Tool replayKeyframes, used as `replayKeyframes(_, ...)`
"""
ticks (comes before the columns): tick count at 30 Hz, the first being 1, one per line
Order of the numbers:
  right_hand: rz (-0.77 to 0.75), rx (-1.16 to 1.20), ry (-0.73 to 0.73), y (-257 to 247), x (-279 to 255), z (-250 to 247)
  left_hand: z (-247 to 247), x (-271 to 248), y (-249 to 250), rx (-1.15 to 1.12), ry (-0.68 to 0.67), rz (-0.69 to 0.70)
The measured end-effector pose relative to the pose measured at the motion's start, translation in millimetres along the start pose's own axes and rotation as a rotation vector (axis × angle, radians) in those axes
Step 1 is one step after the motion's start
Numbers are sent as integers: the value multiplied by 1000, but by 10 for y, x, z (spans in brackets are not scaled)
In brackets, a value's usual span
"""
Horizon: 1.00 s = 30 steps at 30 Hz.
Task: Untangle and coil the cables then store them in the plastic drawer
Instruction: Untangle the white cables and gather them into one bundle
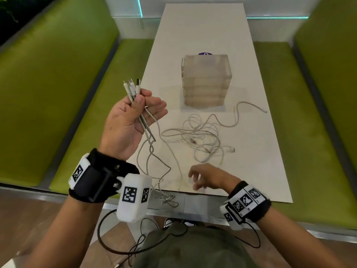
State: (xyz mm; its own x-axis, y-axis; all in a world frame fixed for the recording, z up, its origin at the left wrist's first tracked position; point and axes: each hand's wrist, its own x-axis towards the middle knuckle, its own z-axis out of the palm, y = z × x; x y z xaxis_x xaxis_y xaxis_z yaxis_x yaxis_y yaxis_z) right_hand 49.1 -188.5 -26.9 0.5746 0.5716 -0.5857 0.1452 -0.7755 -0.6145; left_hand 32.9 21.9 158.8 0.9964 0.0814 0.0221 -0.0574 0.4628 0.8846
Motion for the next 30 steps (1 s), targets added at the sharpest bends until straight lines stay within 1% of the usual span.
replayKeyframes(3, -81, 43, 221, -42, -84, -224, 20, -37, -53, 45, -1, -40)
replayKeyframes(4, -143, 98, 258, -86, -124, -276, 28, -49, -73, 64, -8, -53)
replayKeyframes(5, -227, 151, 257, -148, -165, -306, 38, -61, -90, 83, -20, -66)
replayKeyframes(7, -388, 168, 151, -292, -243, -299, 49, -85, -137, 113, -45, -95)
replayKeyframes(8, -426, 122, 86, -323, -247, -263, 45, -97, -165, 126, -51, -112)
replayKeyframes(9, -429, 74, 46, -323, -238, -229, 36, -111, -198, 138, -53, -131)
replayKeyframes(10, -389, 57, 45, -283, -215, -214, 20, -126, -234, 145, -51, -152)
replayKeyframes(11, -318, 96, 81, -221, -190, -224, -4, -142, -267, 144, -44, -174)
replayKeyframes(12, -242, 149, 148, -121, -156, -254, -35, -159, -300, 139, -34, -196)
replayKeyframes(13, -157, 176, 237, 1, -130, -304, -66, -174, -331, 138, -23, -217)
replayKeyframes(15, 17, 105, 451, 297, -88, -436, -126, -205, -388, 156, -7, -254)
replayKeyframes(17, 178, 42, 603, 597, -74, -555, -167, -225, -442, 173, -8, -281)
replayKeyframes(19, 276, 23, 642, 783, -84, -621, -181, -238, -482, 182, -17, -298)
replayKeyframes(21, 274, 72, 663, 853, -99, -660, -173, -237, -507, 197, -27, -307)
replayKeyframes(23, 248, 215, 735, 851, -123, -676, -161, -228, -518, 214, -38, -314)
replayKeyframes(25, 300, 337, 797, 845, -136, -700, -158, -210, -524, 224, -46, -316)
replayKeyframes(28, 439, 403, 774, 891, -66, -721, -160, -199, -530, 232, -50, -314)
replayKeyframes(30, 478, 419, 732, 899, 2, -705, -155, -201, -544, 233, -51, -313)
